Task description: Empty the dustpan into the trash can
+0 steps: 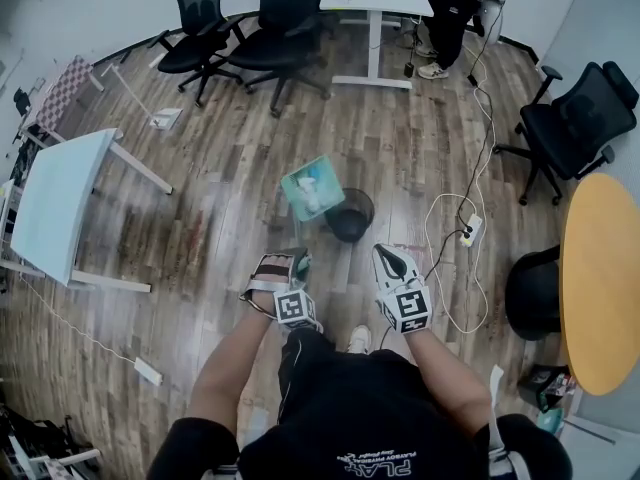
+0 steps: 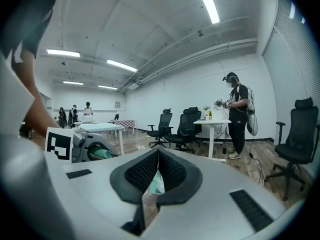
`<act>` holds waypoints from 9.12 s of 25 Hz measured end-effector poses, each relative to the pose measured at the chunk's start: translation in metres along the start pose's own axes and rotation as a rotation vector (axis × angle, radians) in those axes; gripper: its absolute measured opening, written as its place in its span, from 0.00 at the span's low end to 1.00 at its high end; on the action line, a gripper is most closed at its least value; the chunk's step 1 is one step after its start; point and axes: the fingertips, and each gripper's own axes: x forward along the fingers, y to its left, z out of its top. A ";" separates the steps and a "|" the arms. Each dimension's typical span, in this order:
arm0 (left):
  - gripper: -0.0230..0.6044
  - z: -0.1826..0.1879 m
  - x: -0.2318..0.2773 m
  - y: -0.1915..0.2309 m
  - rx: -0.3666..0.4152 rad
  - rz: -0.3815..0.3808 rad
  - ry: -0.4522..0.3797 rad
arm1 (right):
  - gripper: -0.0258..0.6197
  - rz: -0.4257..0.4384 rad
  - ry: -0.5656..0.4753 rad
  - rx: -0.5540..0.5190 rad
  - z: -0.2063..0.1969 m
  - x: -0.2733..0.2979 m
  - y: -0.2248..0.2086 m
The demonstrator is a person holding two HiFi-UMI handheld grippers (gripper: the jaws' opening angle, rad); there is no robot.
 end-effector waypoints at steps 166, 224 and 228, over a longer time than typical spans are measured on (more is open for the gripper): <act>0.15 -0.225 0.023 0.121 -1.357 0.019 0.045 | 0.08 0.086 0.047 -0.007 0.040 0.183 0.065; 0.17 -0.273 0.266 0.024 -1.326 -0.278 0.481 | 0.08 0.141 0.344 0.179 -0.094 0.312 -0.021; 0.18 -0.268 0.253 0.035 -1.320 -0.220 0.422 | 0.08 0.149 0.331 0.160 -0.088 0.310 -0.017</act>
